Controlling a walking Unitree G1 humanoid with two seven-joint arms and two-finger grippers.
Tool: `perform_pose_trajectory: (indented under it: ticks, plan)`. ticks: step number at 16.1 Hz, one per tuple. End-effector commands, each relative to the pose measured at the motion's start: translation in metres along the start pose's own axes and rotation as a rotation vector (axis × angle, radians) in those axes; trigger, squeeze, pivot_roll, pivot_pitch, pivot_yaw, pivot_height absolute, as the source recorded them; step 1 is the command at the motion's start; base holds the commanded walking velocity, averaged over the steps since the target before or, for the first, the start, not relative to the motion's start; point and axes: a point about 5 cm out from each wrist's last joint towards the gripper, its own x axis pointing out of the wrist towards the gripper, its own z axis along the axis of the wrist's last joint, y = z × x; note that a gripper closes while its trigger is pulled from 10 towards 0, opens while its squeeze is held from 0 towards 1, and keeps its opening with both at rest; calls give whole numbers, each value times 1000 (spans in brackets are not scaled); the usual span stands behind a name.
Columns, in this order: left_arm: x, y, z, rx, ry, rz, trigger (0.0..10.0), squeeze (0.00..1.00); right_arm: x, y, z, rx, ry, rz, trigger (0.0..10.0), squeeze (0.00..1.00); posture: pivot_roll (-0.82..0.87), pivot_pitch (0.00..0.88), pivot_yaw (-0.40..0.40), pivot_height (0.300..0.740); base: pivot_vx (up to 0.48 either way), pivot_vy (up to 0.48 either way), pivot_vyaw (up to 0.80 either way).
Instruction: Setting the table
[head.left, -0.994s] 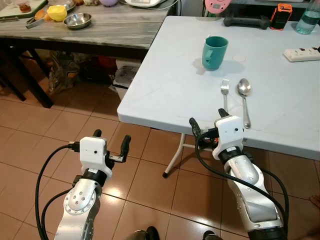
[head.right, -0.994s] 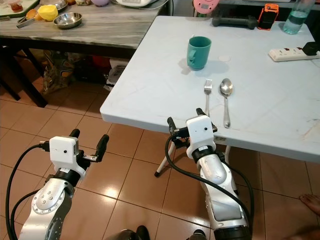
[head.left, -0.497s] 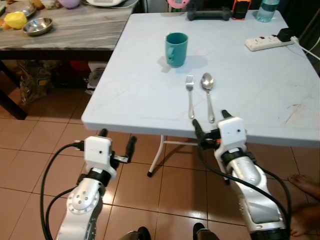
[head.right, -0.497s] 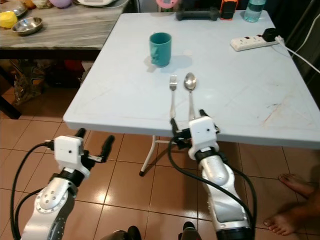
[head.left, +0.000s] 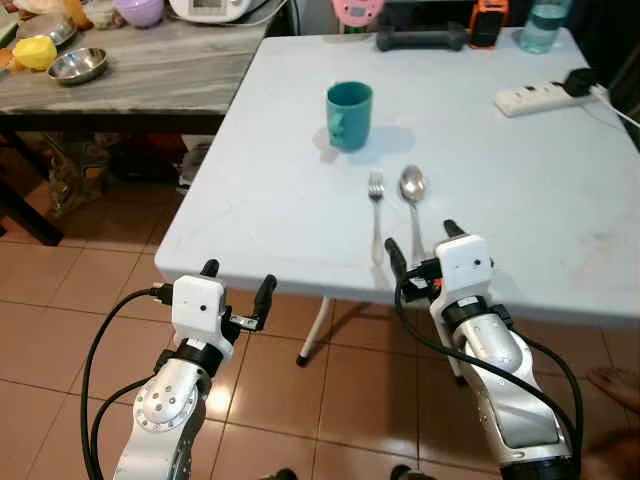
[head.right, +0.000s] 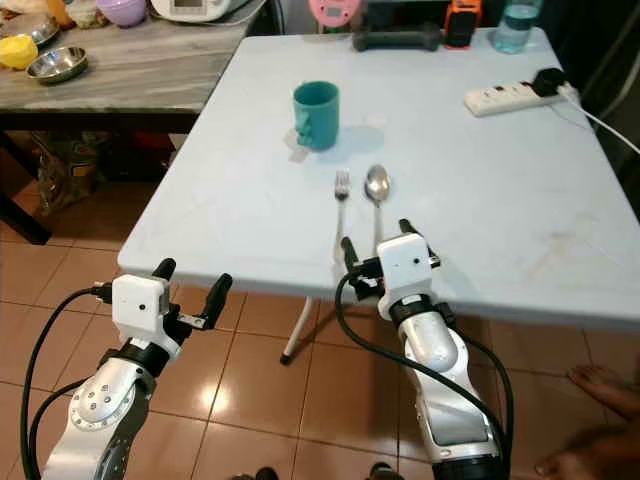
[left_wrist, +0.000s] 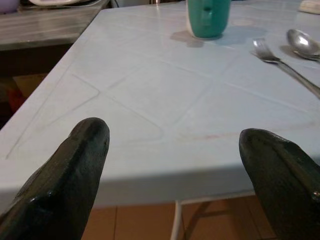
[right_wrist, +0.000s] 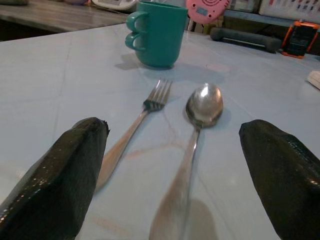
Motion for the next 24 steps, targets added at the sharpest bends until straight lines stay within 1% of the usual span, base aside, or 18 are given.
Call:
perform_pose_trajectory:
  ticks: [1,6,8,12,16,19,21,23,24]
  plan:
    - [-3,3,2,15,-4,-4,10000,0,0,5,3,6,-18,13,10000,0,-132,167,131,740,390,0,0]
    - [-4,1,0,13,2,-18,10000,0,0,6,4,11,-20,15,10000,0,-130,169,132,740,386,0,0]
    - [-7,4,-1,14,10,-22,10000,0,-1,8,3,12,-19,17,10000,0,-131,170,134,740,0,0,0]
    - [-8,3,-3,19,20,-32,10000,0,-2,10,3,19,-18,20,10000,0,-130,173,137,740,0,0,0]
    - [-12,-1,-3,38,26,-88,10000,0,3,22,12,127,-27,58,10000,0,-126,174,139,740,0,0,0]
    - [-17,-3,-4,29,41,-181,10000,0,7,29,18,178,-19,88,10000,0,-126,174,139,740,0,0,0]
    - [-18,-7,-5,34,50,-243,10000,0,12,33,20,213,-2,87,10000,0,-127,175,138,740,0,0,0]
    - [-19,-9,-5,39,55,-266,10000,0,18,35,23,240,11,68,10000,0,-129,177,140,740,0,0,0]
    - [-20,-10,-5,36,56,-269,10000,0,23,37,24,270,26,50,10000,0,-129,178,140,740,0,0,0]
